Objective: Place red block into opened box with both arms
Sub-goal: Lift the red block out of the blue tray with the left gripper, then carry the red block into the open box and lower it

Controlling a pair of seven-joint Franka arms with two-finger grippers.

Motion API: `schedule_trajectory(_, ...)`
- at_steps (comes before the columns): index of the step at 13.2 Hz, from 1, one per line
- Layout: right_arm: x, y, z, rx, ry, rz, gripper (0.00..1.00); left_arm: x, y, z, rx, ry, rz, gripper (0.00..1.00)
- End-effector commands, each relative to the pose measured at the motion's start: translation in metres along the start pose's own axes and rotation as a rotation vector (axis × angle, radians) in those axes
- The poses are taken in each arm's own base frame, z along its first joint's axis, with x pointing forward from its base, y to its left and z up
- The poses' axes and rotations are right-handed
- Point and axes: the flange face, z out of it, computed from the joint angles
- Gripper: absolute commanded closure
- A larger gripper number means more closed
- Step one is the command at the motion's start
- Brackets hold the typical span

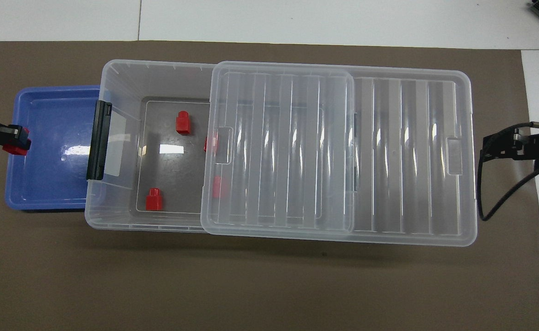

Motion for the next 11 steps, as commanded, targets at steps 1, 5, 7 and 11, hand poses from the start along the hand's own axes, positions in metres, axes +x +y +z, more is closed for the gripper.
schedule_trajectory(1, -0.001, 0.002, 0.0, 0.014, -0.014, -0.017, 0.0, 0.008, 0.072, -0.038, -0.01, -0.051, -0.116, 1.0)
schedule_trajectory(5, -0.001, 0.002, 0.0, 0.014, -0.014, -0.017, 0.0, 0.018, 0.21, -0.05, -0.01, 0.04, -0.33, 1.0)
schedule_trajectory(7, -0.001, 0.002, -0.001, 0.014, -0.012, -0.017, 0.0, 0.016, 0.242, -0.039, -0.029, 0.089, -0.334, 1.0)
schedule_trajectory(11, -0.001, 0.002, -0.001, 0.014, -0.012, -0.017, 0.0, -0.002, 0.271, 0.04, -0.047, 0.171, -0.3, 1.0)
